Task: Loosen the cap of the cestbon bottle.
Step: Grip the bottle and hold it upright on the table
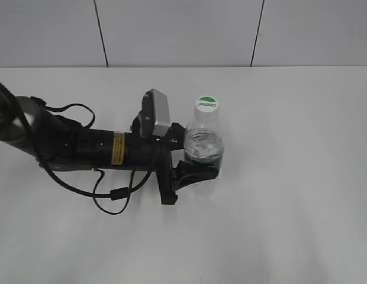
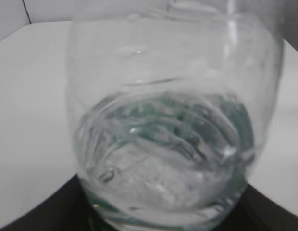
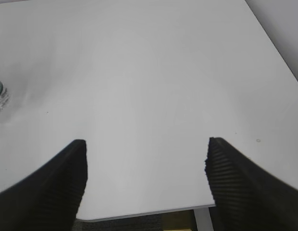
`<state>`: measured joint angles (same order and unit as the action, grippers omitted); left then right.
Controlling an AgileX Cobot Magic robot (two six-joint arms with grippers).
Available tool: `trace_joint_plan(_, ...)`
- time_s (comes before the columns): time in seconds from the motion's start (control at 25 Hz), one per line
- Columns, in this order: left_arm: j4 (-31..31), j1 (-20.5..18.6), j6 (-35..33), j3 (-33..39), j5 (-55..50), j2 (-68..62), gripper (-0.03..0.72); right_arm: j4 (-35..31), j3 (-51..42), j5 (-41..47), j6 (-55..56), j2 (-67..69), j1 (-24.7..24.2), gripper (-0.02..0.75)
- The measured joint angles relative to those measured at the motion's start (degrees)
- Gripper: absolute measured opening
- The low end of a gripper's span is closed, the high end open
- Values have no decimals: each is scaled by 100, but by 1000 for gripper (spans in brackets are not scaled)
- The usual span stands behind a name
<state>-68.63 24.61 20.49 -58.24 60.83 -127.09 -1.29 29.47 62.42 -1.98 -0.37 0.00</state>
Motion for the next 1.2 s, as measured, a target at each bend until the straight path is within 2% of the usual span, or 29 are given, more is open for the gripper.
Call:
trace_joint_plan(0.24,16,415,6,-303,-276,-5,412,0,0,0,0,0,0,587)
trace_joint_plan(0.6,70,468,299,-306,-340,-237,412,0,291,-94,-119,506,0,587)
trace_joint_plan(1.2,224,468,796,-306,-238,-310,412,-41,2525,684,-531,4309,10,587)
